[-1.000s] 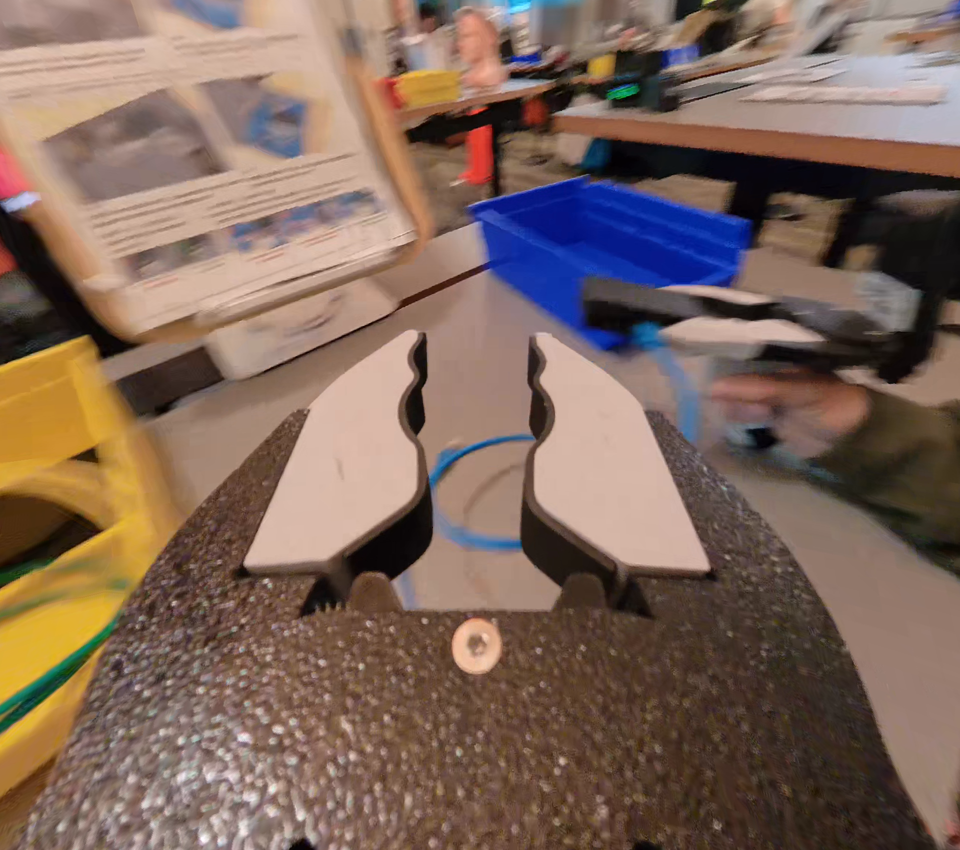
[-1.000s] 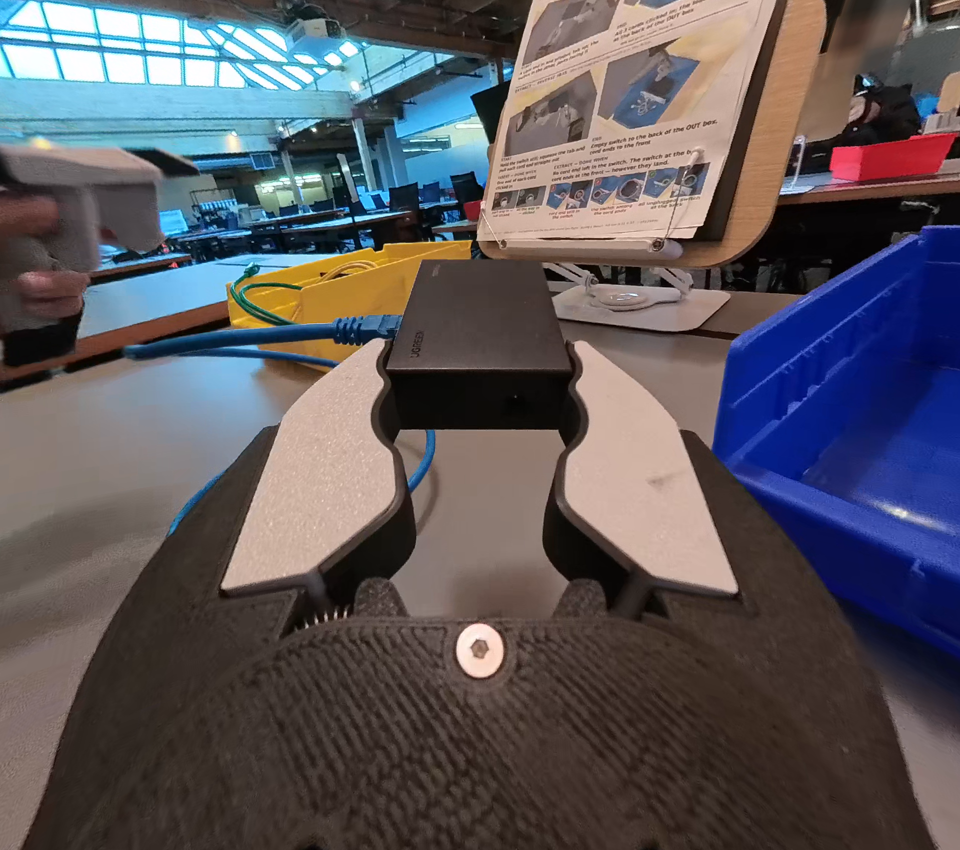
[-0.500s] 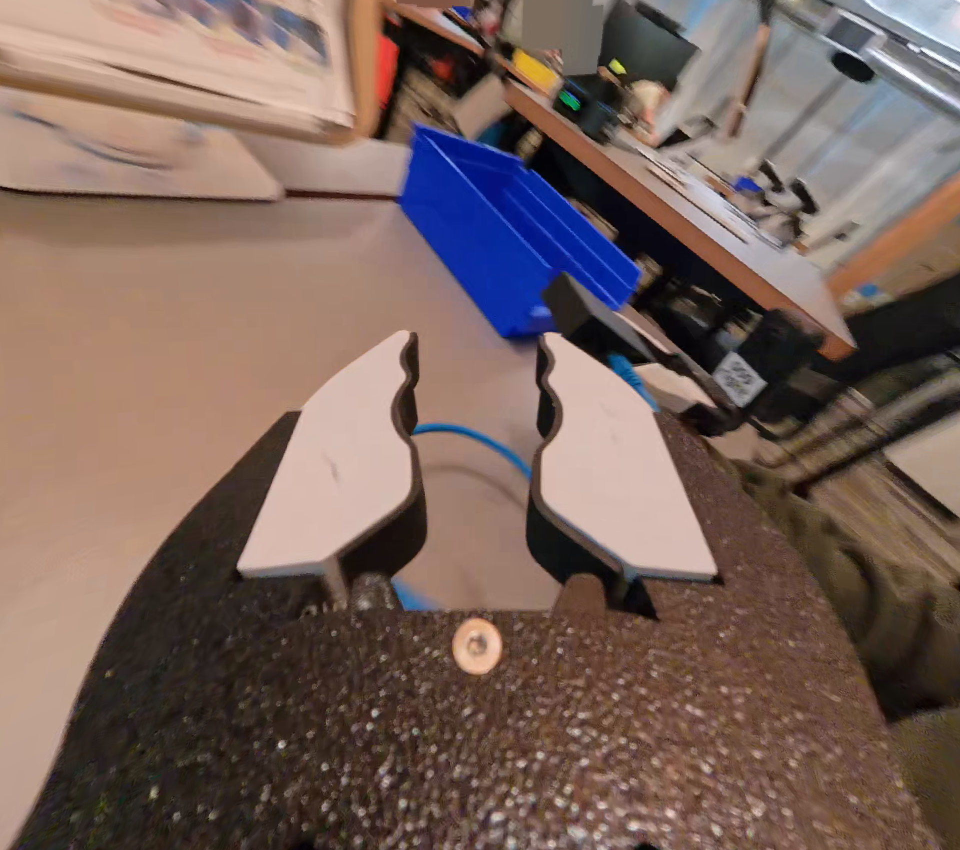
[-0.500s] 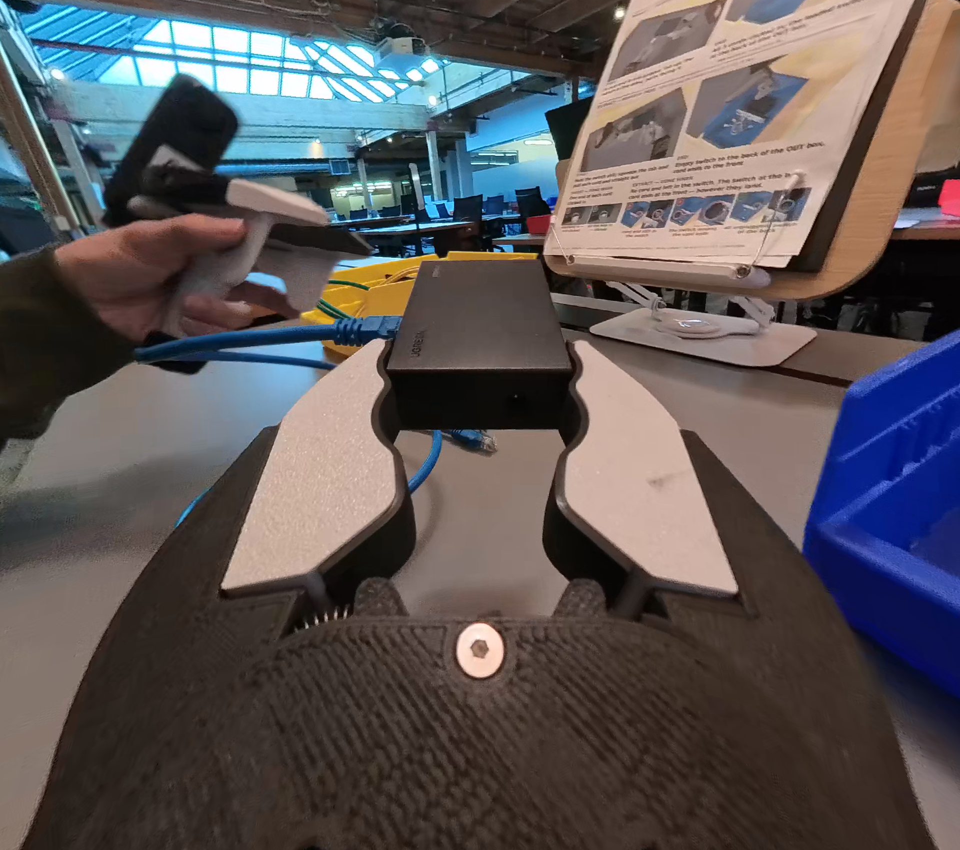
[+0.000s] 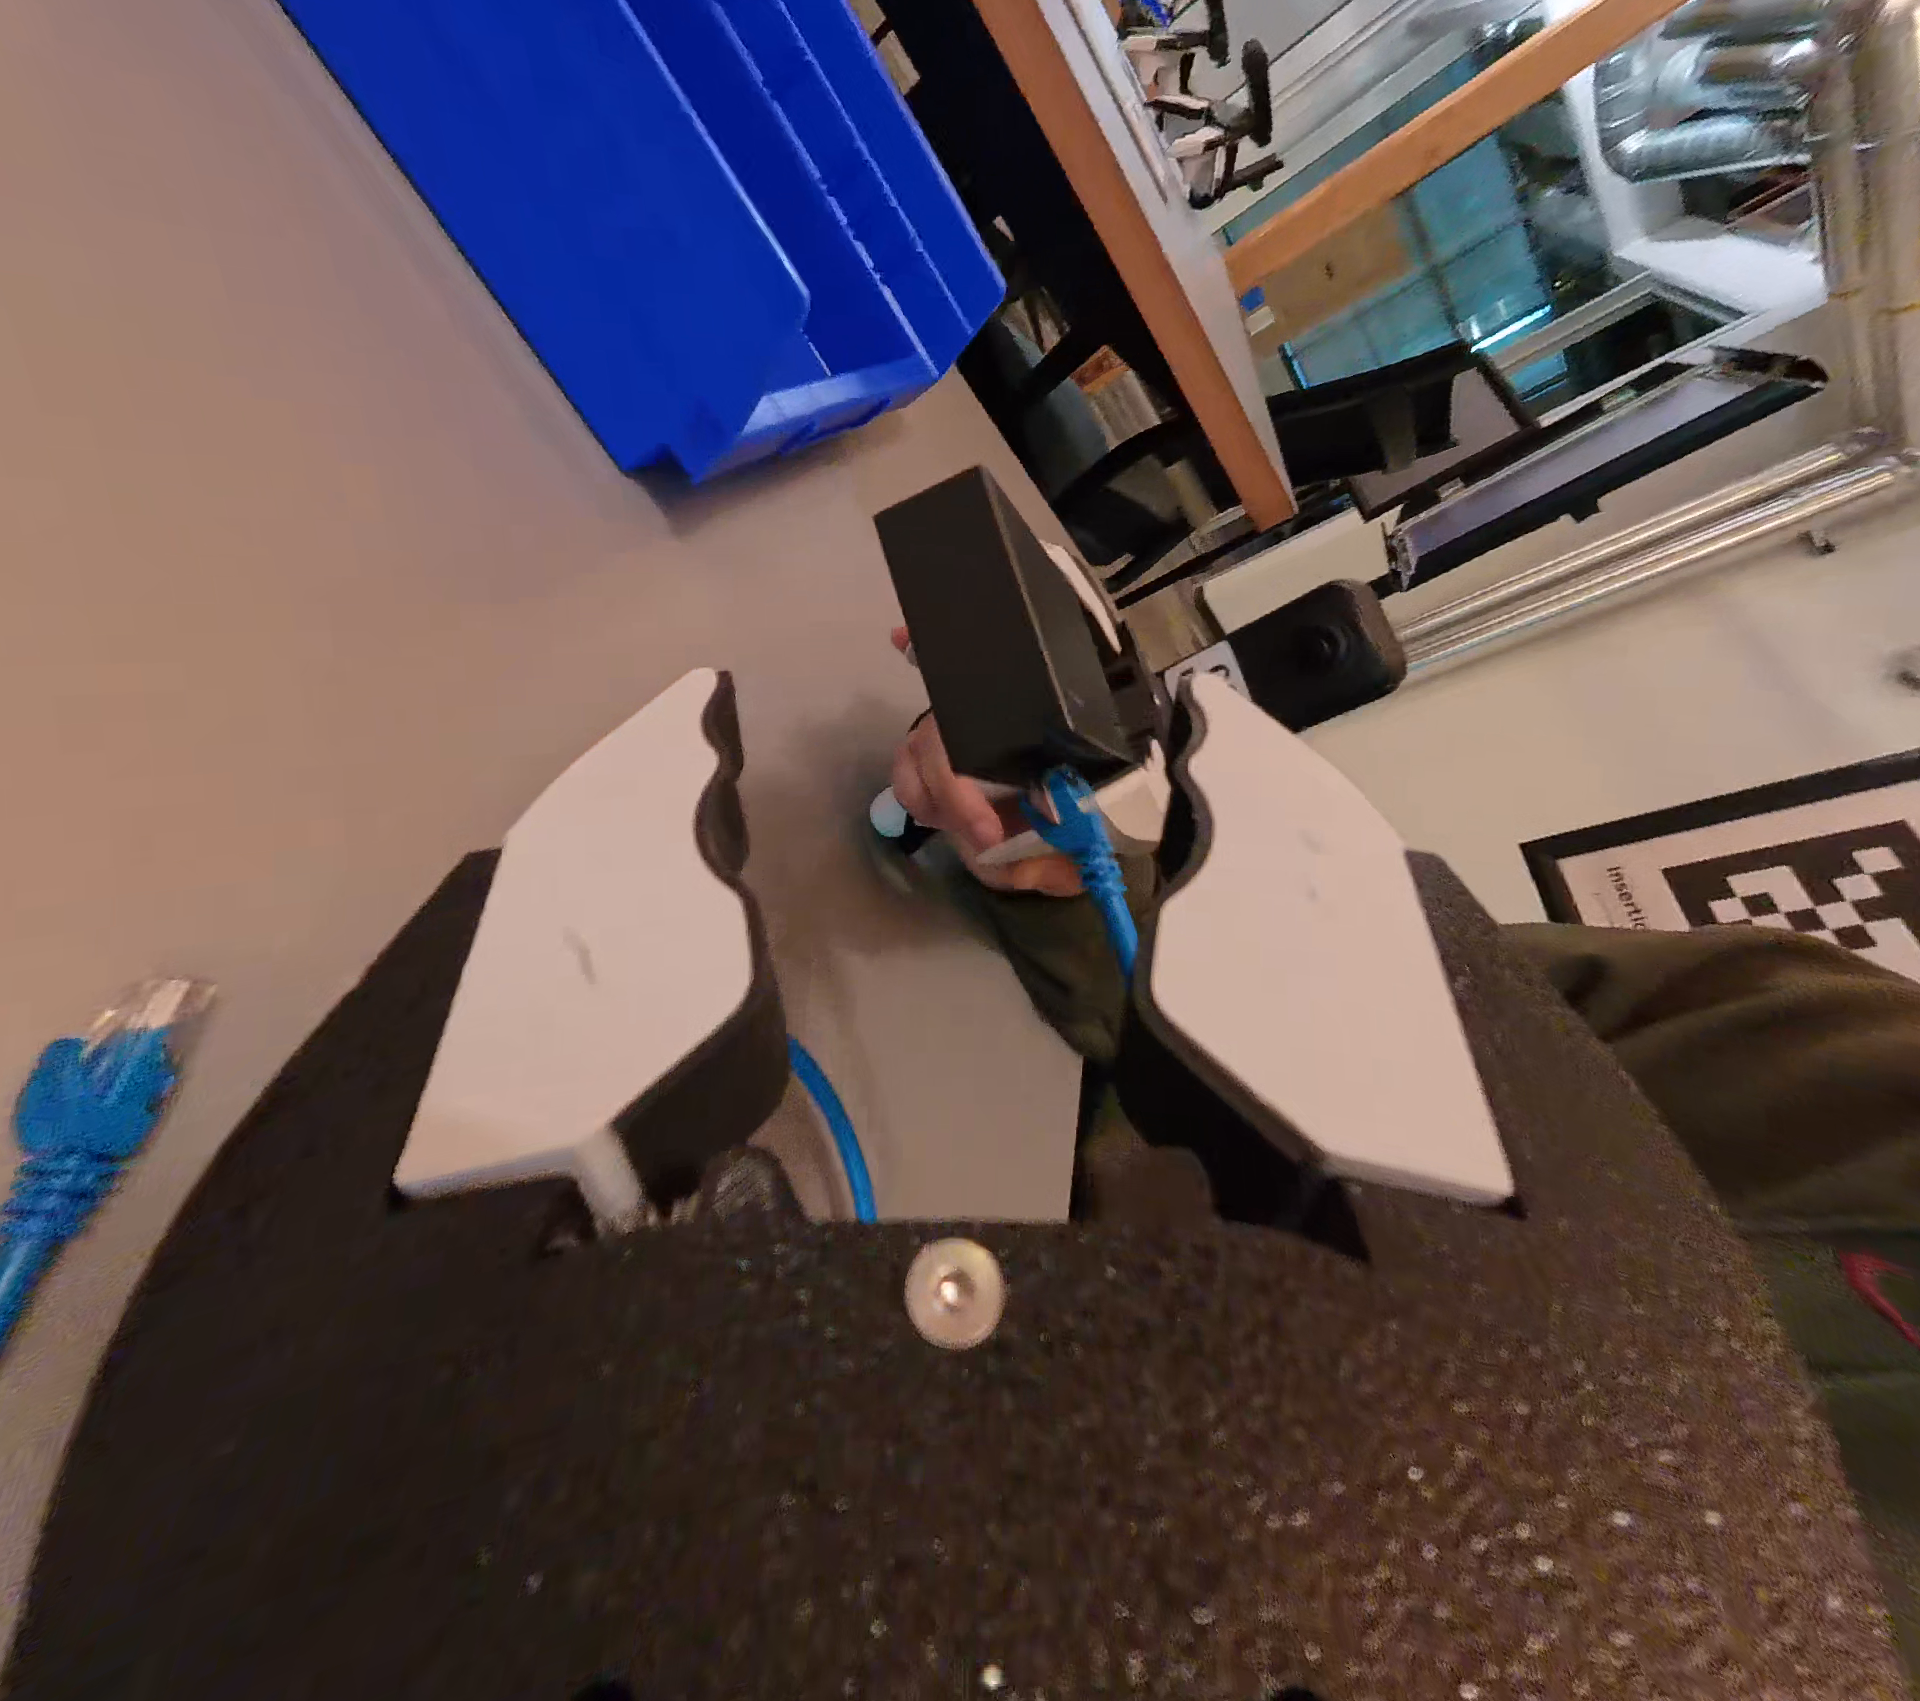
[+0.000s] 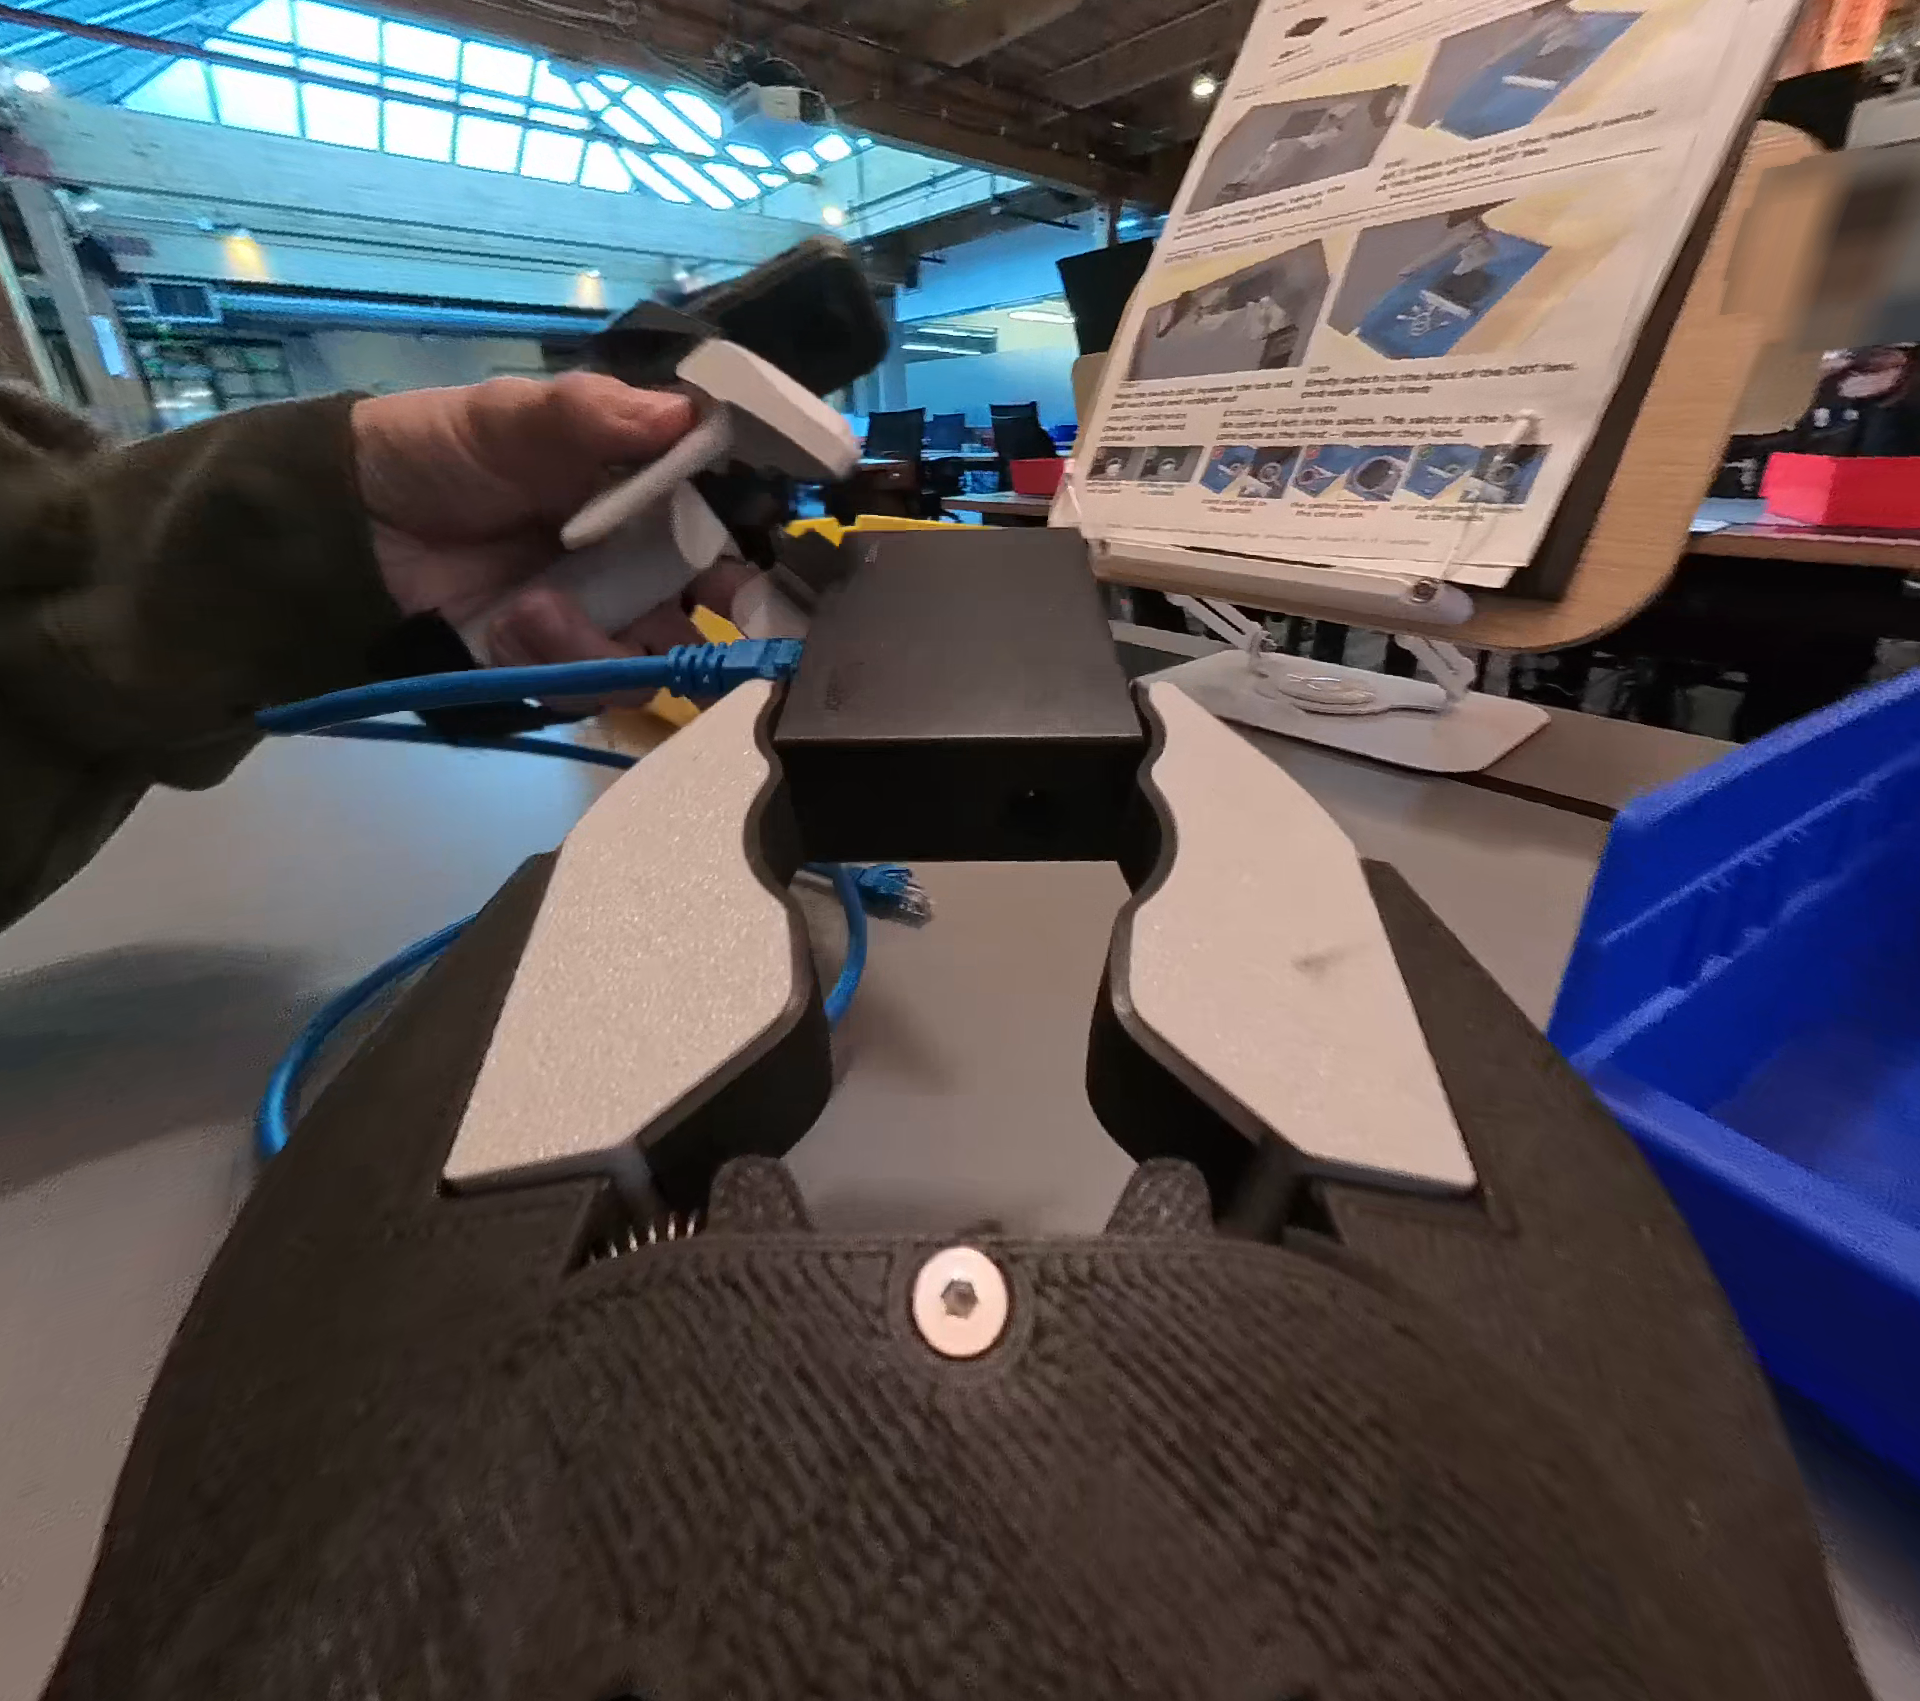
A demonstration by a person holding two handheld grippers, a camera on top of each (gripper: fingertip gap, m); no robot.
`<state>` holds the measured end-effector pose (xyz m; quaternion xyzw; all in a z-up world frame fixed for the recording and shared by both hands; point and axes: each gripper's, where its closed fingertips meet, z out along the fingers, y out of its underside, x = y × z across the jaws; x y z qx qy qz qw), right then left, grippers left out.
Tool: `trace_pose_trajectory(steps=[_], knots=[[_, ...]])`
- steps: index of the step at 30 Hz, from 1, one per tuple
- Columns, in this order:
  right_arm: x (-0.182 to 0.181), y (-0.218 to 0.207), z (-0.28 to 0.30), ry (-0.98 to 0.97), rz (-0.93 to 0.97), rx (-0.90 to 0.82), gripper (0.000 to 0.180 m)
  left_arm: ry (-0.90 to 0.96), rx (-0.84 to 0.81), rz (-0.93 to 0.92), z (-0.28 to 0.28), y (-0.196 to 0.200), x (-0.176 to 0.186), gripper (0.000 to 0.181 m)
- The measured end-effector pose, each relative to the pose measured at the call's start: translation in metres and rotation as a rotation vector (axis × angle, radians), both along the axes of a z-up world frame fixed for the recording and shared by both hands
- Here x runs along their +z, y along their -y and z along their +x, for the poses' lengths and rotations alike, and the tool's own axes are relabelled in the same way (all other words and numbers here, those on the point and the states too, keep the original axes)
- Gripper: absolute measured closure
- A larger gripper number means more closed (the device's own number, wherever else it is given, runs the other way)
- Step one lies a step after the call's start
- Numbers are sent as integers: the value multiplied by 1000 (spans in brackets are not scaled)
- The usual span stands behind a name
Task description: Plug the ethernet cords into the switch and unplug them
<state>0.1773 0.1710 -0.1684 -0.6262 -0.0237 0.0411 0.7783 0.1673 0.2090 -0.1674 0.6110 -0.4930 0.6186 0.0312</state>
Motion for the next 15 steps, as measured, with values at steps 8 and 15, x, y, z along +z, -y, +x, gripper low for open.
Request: trace_pose_trajectory(steps=[8,15], knots=[[-4,-5,-14,86,-26,14,118,-88,-85,-102,6,23,-5,148],[-6,-8,-14,104,-44,-9,117,-148,-45,-139,5,24,-3,152]])
